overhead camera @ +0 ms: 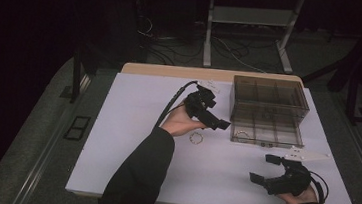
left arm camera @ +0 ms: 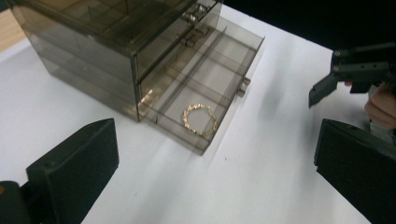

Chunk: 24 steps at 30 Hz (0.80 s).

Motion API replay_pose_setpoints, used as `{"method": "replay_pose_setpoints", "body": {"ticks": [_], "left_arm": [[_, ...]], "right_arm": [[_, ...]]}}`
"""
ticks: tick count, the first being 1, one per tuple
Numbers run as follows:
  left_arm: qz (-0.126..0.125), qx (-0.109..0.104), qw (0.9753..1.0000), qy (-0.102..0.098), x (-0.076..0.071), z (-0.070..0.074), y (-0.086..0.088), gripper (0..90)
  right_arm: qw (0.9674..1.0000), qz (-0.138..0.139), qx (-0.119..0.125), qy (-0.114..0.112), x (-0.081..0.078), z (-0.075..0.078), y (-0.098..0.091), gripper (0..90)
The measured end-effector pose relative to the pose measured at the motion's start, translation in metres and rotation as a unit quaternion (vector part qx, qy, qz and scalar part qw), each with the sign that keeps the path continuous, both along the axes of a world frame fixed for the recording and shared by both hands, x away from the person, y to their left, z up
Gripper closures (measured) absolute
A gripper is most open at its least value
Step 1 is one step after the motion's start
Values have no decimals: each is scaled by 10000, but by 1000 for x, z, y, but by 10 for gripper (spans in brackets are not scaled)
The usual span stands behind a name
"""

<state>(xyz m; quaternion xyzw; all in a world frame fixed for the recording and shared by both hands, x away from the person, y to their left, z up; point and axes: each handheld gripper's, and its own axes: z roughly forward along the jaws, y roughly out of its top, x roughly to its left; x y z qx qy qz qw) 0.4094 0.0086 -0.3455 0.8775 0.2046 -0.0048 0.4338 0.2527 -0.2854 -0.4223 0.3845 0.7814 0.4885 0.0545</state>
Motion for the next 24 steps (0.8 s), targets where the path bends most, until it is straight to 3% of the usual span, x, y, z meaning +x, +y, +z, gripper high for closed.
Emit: {"method": "replay_pose_setpoints", "body": {"ticks": [8,24], "left_arm": [[40,-10,10000,-26,-4,-7,13,0],[15,221,9997,56,-5,-29,26,0]], "right_arm": [[10000,-7,8,-17,0,0,0,0],[10000,5,-6,-20,0,-1,1,0]]}}
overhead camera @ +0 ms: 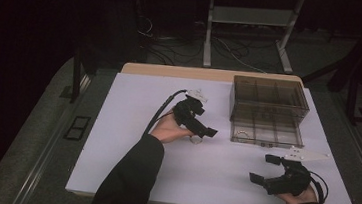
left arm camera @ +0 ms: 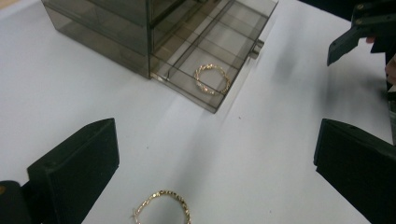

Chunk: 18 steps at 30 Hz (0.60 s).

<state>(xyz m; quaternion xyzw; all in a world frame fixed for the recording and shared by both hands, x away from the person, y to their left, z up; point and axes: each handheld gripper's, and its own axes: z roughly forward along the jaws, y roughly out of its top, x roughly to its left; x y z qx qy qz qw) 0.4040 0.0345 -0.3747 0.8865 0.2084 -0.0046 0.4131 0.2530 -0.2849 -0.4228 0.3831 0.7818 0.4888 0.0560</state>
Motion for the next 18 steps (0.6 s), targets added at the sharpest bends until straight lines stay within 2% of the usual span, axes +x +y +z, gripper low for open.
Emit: {"method": "replay_pose_setpoints", "body": {"ticks": [6,10,11,18], "left_arm": [[-64,123,9999,47,1,-8,1,0],[-111,296,9995,78,1,-15,2,0],[-87,264,9996,92,0,-17,2,6],[-185,500,9985,147,-2,-25,4,41]], "right_arm": [[10000,0,0,11,0,0,0,0],[10000,16,-14,14,0,0,0,0],[10000,19,-12,15,0,0,0,0],[10000,37,-25,23,0,0,0,0]]}}
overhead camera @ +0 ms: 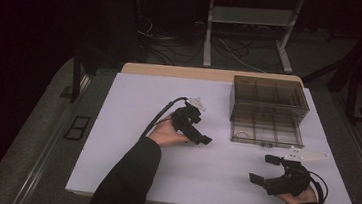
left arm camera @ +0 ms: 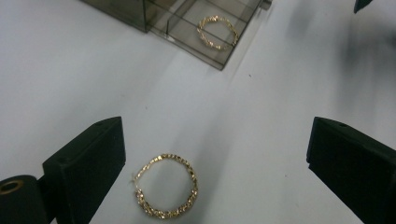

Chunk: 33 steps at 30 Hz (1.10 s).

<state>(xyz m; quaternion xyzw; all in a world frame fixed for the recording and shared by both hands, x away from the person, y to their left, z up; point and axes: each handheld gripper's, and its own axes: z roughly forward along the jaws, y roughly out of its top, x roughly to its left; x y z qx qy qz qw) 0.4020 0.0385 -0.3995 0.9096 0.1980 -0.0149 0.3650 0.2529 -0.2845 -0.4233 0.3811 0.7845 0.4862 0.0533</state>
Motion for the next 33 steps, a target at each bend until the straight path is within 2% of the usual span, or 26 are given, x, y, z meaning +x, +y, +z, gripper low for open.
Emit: {"method": "replay_pose_setpoints", "body": {"ticks": [4,8,12,15,21,24,27,33], "left_arm": [[13,16,10000,53,0,-2,2,72],[-11,125,9999,66,1,-6,5,122],[-85,245,9997,5,0,-10,6,149],[-142,281,9995,-57,-2,-13,6,199],[-251,442,9987,3,-4,-19,6,326],[-296,535,9981,-57,-5,-20,6,399],[-466,632,9968,-131,-5,-22,5,460],[-560,743,9954,-225,-8,-24,3,564]], "right_arm": [[10000,0,1,7,0,0,0,0],[10000,13,-9,10,0,0,0,0],[10000,8,7,8,0,-1,1,0],[10000,23,-16,17,0,0,0,0],[10000,27,-6,23,0,0,0,0],[10000,25,-19,39,0,0,1,0],[10000,31,-17,22,0,-1,1,0],[10000,29,-9,25,0,-1,1,0]]}}
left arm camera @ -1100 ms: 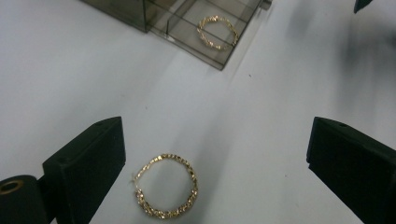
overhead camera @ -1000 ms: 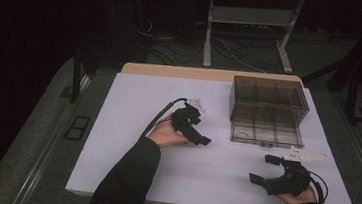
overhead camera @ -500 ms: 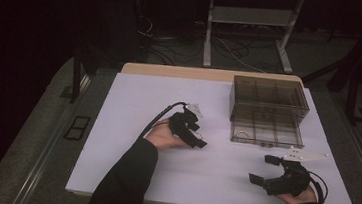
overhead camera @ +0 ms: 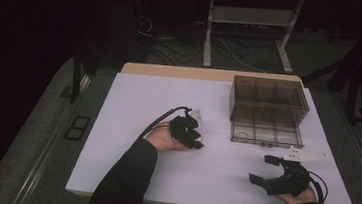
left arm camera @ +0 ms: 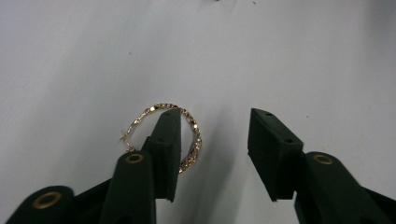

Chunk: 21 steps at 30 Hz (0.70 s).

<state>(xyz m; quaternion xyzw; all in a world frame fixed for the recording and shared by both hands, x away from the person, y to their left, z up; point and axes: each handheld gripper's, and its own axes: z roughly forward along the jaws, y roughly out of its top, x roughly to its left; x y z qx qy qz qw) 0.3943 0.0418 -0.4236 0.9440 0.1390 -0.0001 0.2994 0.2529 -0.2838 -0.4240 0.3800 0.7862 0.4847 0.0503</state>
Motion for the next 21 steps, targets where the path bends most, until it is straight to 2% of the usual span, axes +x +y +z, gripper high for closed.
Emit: {"method": "replay_pose_setpoints", "body": {"ticks": [10,21], "left_arm": [[-77,143,9997,-183,1,-4,-1,706],[-38,155,9998,-126,4,-8,-1,819]], "right_arm": [[10000,12,-3,1,0,0,0,0],[10000,18,-22,14,0,0,0,0]]}}
